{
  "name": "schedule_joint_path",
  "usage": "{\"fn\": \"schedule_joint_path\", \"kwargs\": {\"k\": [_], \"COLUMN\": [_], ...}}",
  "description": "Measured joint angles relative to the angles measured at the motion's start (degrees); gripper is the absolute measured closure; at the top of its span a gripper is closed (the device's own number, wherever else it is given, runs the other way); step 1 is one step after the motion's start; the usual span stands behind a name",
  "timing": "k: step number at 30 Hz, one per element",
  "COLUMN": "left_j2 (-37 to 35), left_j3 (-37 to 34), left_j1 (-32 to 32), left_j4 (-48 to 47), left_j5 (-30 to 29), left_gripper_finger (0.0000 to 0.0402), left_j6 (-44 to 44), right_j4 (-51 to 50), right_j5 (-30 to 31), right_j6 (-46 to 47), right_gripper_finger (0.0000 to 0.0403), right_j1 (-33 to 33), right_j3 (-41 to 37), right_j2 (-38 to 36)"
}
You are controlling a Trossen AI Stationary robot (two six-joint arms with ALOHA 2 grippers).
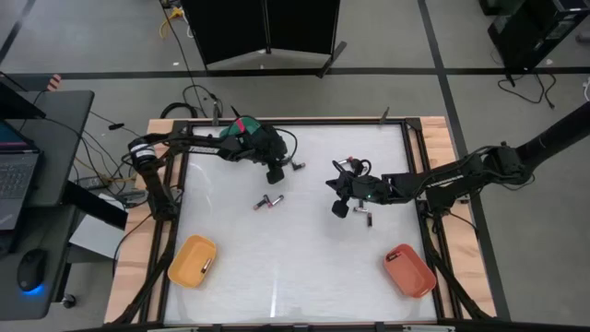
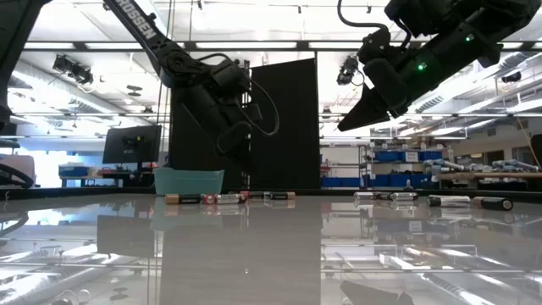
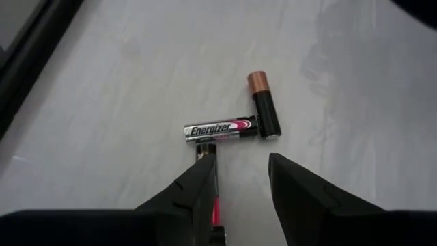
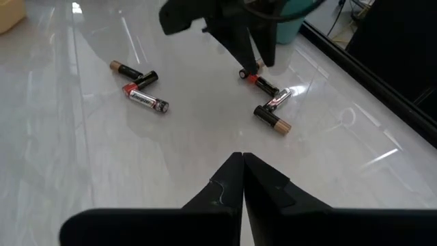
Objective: Sort batteries
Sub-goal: Put the red battery into the orange bin
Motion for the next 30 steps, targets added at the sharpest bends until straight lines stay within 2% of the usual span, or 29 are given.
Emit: {"fn": "schedule_joint_path", "kwargs": {"k": [8, 16, 24, 30], "left_j2": [4.53, 4.7, 4.7, 6.73], "left_j3": [2.46, 2.46, 2.46, 2.52], "left_j1": [1.45, 1.66, 1.66, 1.7], "left_j4": [-1.96, -2.21, -3.21, -2.77], "left_j5": [-0.25, -0.26, -0.26, -0.31], "left_gripper_finger": [0.0256, 0.0256, 0.0256, 0.0256], "left_j6": [0.72, 0.72, 0.32, -0.6], "right_j4": [0.0, -0.01, -0.02, 0.0], "right_j5": [-0.19, -0.19, -0.21, -0.21], "right_j6": [0.0, 0.0, 0.0, 0.0], "right_gripper_finger": [0.0392, 0.0379, 0.0392, 0.0379], "right_j1": [0.0, 0.0, 0.0, 0.0], "right_j3": [0.0, 0.0, 0.0, 0.0], "right_j2": [0.0, 0.0, 0.0, 0.0]}}
